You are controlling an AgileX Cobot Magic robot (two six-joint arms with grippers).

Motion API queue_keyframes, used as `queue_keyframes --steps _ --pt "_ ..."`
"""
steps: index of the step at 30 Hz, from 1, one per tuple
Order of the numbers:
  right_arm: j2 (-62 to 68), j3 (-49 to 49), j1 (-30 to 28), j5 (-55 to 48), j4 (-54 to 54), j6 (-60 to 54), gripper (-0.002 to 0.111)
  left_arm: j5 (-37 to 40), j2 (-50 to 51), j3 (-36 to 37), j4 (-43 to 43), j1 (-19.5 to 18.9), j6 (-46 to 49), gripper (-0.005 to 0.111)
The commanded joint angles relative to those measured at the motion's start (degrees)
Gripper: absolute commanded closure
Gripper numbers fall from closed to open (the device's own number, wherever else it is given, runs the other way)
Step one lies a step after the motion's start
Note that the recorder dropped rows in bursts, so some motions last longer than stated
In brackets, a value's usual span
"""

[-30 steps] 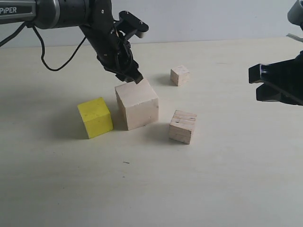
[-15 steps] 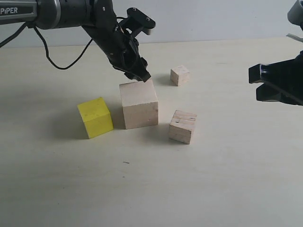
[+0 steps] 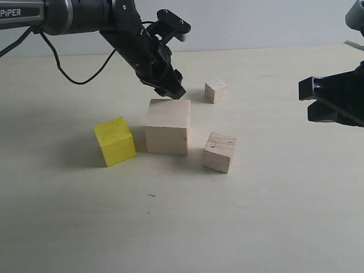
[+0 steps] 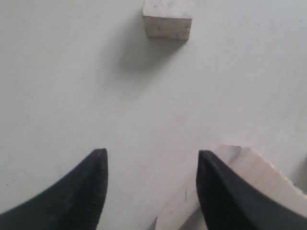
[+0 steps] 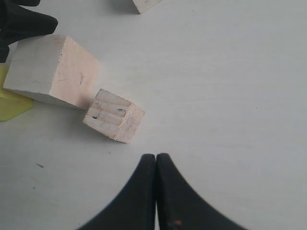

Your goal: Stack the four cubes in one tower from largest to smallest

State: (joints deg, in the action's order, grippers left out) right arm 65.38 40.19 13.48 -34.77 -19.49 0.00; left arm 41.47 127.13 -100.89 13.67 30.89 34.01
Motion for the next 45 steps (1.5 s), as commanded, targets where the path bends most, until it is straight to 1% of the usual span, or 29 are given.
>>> queue_keyframes --steps 1,5,8,12,24,40,45 --pt "-0.1 0.18 0.24 0.01 -0.01 -0.44 0.108 0.21 0.04 -0.36 0.14 0.05 0.33 0.052" --pt "-0.1 0.18 0.24 0.01 -0.01 -0.44 0.108 0.32 -0.07 -0.36 -2.15 -0.44 -0.45 0.052" --pt "-0.1 0.18 0.24 0.01 -0.01 -0.44 0.108 0.87 -0.07 -0.36 -4.94 -0.94 -2.99 0.052" --pt "-0.1 0.18 0.24 0.01 -0.01 -0.44 0.108 2.65 -0.07 -0.36 -5.69 -1.24 -2.99 0.052" --pt "-0.1 0.18 0.24 0.47 -0.01 -1.48 0.108 2.68 -0.07 -0.36 -6.87 -1.24 -2.75 0.052" --pt "-0.1 0.18 0.24 0.47 -0.01 -1.48 0.108 1.94 -0.07 -0.36 -6.75 -1.12 0.91 0.052" --pt "-0.1 0.18 0.24 0.47 -0.01 -1.48 0.108 1.71 -0.07 -0.36 -3.82 -1.12 3.99 0.052"
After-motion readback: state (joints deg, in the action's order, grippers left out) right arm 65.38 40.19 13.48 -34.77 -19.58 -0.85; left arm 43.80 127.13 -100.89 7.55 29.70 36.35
